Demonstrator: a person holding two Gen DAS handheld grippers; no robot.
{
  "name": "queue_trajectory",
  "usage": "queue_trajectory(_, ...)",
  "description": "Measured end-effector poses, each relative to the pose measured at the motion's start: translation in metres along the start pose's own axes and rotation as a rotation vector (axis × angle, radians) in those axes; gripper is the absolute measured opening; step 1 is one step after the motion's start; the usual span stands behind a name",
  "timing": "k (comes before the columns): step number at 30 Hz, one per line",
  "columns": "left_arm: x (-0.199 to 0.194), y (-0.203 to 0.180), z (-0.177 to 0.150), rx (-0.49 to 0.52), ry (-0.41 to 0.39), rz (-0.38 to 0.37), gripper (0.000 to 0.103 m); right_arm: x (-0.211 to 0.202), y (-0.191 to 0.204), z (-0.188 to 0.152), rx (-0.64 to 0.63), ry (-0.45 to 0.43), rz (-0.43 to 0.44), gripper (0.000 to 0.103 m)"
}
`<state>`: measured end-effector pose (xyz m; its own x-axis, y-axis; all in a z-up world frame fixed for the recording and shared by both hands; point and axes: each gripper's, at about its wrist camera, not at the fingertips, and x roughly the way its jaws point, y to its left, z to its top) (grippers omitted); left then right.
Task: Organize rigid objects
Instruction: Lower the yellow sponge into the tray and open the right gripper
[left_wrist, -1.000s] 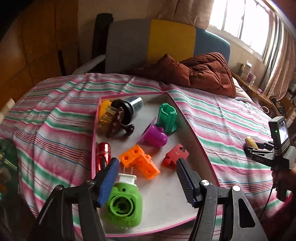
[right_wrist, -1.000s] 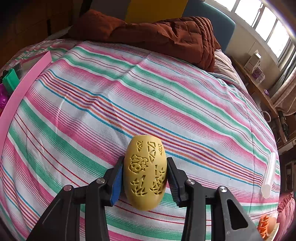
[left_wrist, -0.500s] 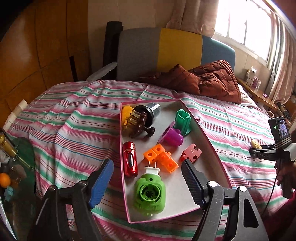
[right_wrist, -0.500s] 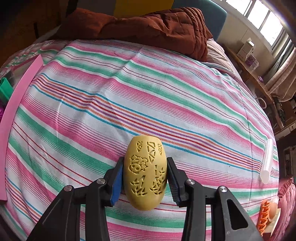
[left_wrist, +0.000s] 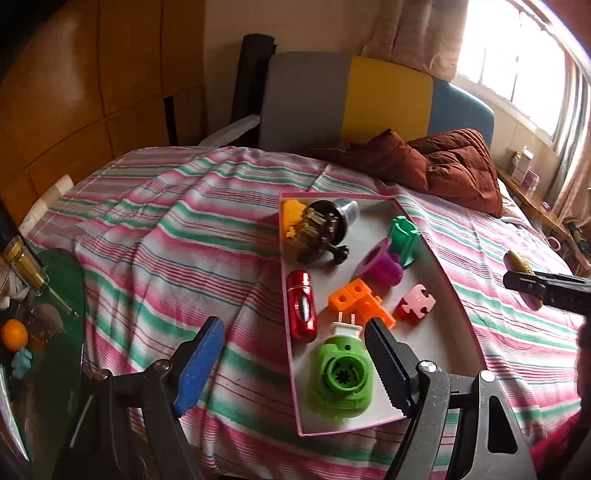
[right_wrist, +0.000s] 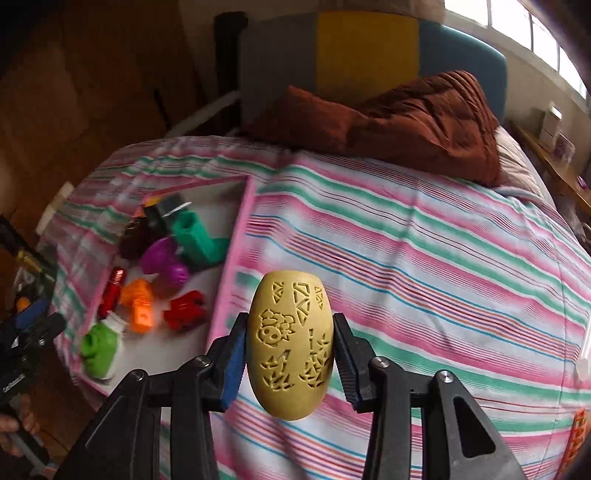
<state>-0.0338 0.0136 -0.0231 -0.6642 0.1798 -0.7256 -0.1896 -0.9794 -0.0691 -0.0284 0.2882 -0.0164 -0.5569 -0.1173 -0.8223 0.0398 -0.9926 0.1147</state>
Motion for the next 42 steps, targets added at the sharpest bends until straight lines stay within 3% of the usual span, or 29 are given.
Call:
queue_trajectory(3,0.000,0.009,0.000,-0.021,0.001,0.024,0.079,0.002,0.046,0.002,-0.091,0.006,0.071,0.043)
queue_trajectory(5,0.000,0.014,-0.001,-0.036,0.000,0.035,0.086,0.009,0.072,-0.001,-0.139,0.019,0.108,0.043)
queue_trajectory(9,-0.004,0.019,-0.002,-0.045,-0.013,0.055,0.094,0.034,0.109,-0.009,-0.211,0.074,0.110,0.043)
queue_trajectory(11,-0.006,0.018,-0.002,-0.039,-0.017,0.068,0.100,0.046,0.118,-0.015,-0.229,0.101,0.084,0.043)
queue_trajectory(16,-0.009,0.017,-0.003,-0.040,-0.027,0.074,0.103,0.068,0.121,-0.027,-0.277,0.142,-0.018,0.044)
queue_trajectory(20,-0.010,0.016,-0.004,-0.050,-0.030,0.087,0.103,0.071,0.115,-0.033,-0.258,0.141,-0.015,0.044)
queue_trajectory(27,-0.011,0.016,-0.007,-0.085,-0.013,0.120,0.103,0.045,0.110,-0.031,-0.198,0.028,0.005,0.047)
queue_trajectory(34,-0.021,0.013,-0.013,-0.101,-0.041,0.118,0.103,0.008,0.108,-0.029,-0.080,-0.119,-0.050,0.047)
queue_trajectory(42,-0.033,0.010,-0.020,-0.099,-0.072,0.132,0.103,-0.008,0.113,-0.036,-0.036,-0.171,-0.096,0.047)
